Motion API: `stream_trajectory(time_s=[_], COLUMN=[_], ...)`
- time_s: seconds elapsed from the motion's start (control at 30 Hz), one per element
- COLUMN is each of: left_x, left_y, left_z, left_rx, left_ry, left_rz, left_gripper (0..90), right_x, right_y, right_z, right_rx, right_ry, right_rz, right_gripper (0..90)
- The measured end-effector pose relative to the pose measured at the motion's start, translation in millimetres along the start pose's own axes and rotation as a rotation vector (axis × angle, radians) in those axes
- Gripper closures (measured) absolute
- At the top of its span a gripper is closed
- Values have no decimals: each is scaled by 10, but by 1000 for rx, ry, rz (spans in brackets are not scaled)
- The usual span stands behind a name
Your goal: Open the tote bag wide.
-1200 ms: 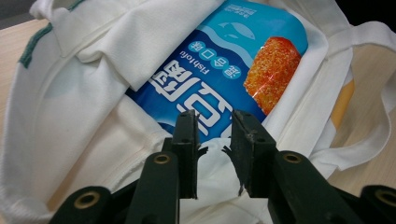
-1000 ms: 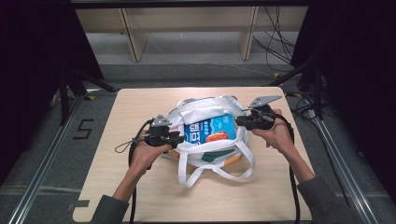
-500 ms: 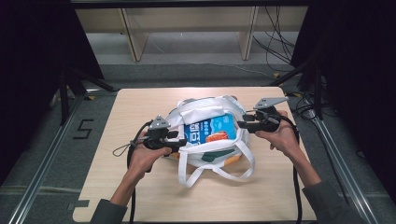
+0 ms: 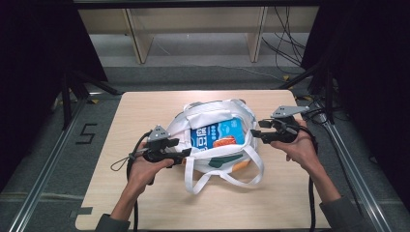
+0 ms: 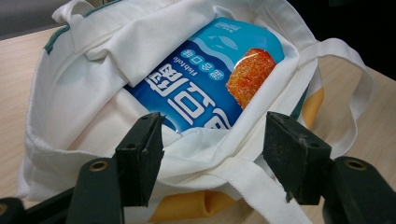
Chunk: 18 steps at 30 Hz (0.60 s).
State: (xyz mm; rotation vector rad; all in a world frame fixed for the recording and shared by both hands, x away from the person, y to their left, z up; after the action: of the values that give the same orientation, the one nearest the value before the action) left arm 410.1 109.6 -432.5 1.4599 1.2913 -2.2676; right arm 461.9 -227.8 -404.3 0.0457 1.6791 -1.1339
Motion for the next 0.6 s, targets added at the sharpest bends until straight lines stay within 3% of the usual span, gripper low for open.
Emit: stream_trajectory(time_s=[0.03,0.07,0.1,0.13,0.17,0.23,0.43,0.47,0.5,0.6], left_x=[7,9,18,30,31,41,93,100,104,118], left_y=[-15,-10,-18,-32,-33,-58,-109,-114,-119,-135], left_z=[-12,-7,-6,-17,-6,-14,-10,-14,-13,23], left_rx=[-2,-3,-10,-6,-12,-10,-12,-8,-12,13], left_ry=[20,14,13,29,11,16,20,30,27,0], left_rz=[-14,1,1,-9,2,2,-8,-6,0,8], left_gripper=[366,360,353,350,350,346,324,321,319,309], right_x=[17,22,35,52,68,88,147,145,158,196], right_y=[-1,-6,0,-5,-5,-9,-79,-70,-89,-87], right_z=[-34,-27,-37,-45,-50,-40,-72,-35,-57,-42], right_rx=[-7,-7,-3,-1,-8,-1,-6,4,4,4], right_ry=[23,4,14,10,17,8,43,3,47,35], right_rz=[-8,-9,-3,-5,-10,6,13,29,23,29], right_gripper=[502,497,492,486,482,477,457,456,455,434])
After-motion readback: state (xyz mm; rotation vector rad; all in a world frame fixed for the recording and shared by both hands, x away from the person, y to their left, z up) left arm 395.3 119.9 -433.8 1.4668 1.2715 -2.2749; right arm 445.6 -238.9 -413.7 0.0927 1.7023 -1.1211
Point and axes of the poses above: each handheld gripper's, and its own axes: y roughly forward along the jaws, x roughly out of its underside, z roughly to its right, the point moved 4 cm from there along y, roughly forward along the jaws, and after that the axes turned 5 degrees about -z, right-handed, at the moved point
